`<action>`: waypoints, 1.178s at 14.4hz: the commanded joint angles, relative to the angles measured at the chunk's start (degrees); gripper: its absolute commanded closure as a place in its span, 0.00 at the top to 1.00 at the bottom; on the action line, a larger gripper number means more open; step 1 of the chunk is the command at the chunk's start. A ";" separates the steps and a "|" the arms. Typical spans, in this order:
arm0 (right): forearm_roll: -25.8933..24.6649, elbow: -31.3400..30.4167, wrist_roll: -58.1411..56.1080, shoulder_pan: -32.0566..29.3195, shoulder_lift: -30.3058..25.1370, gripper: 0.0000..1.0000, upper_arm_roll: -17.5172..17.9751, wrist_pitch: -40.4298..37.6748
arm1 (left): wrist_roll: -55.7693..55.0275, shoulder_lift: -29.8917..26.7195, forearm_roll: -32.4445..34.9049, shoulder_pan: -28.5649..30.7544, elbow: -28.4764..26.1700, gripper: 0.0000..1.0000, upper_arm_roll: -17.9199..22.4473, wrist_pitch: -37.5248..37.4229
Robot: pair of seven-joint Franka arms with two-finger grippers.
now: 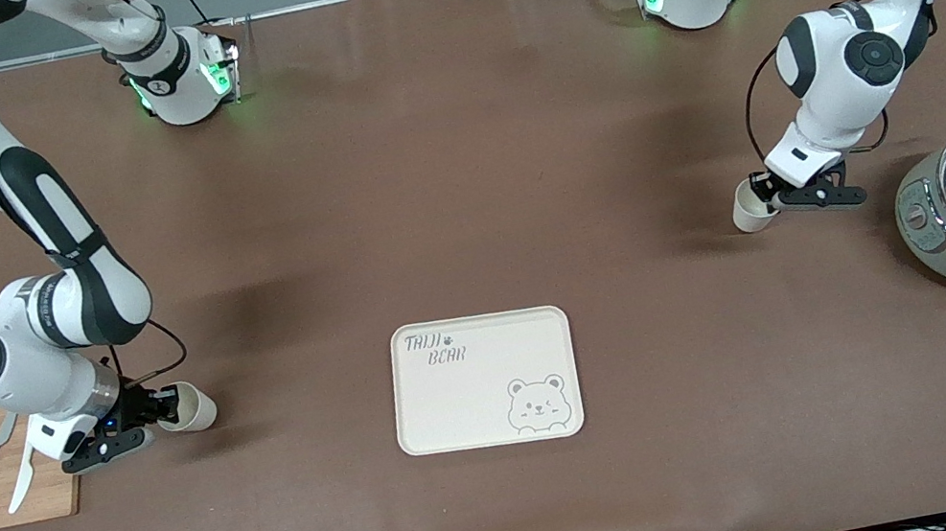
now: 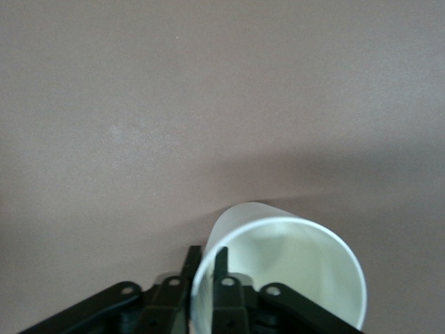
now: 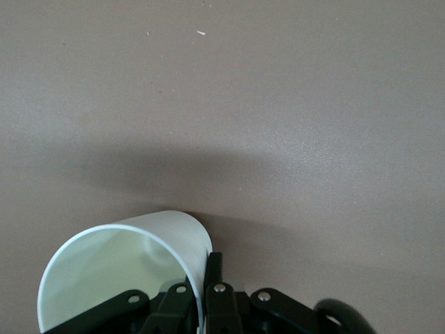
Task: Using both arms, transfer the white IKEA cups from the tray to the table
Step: 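Lower the right cup near the board while the left cup nears the pot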
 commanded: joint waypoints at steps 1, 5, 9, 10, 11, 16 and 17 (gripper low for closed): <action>0.01 -0.81 -0.41 -0.12 -0.35 0.00 0.22 1.08 | 0.21 -0.26 0.53 0.53 -0.34 1.00 -0.45 1.32; 0.01 -0.72 -0.32 -0.21 -0.34 0.19 0.22 1.26 | 0.29 -0.61 0.53 0.45 -0.34 1.00 -0.37 1.32; 0.01 -0.63 -0.32 -0.30 -0.34 1.00 0.22 1.17 | -0.58 -2.89 0.53 0.18 0.18 1.00 -0.45 0.36; 0.09 -0.63 -0.32 -0.30 -0.34 1.00 0.22 1.17 | -0.58 -4.12 0.53 0.27 0.27 1.00 -0.45 -1.30; 0.01 -0.46 -0.41 -0.30 -0.34 1.00 0.22 1.08 | -0.50 -5.52 0.53 0.45 0.62 1.00 -0.45 -4.01; 0.09 0.50 -0.41 -0.30 -2.53 1.00 0.22 -3.29 | -2.85 -10.36 0.44 0.36 7.29 1.00 -0.54 -19.84; 0.09 1.38 -0.23 -0.30 -3.50 1.00 0.22 -6.01 | -4.70 -11.15 0.44 0.36 8.35 1.00 -0.54 -21.17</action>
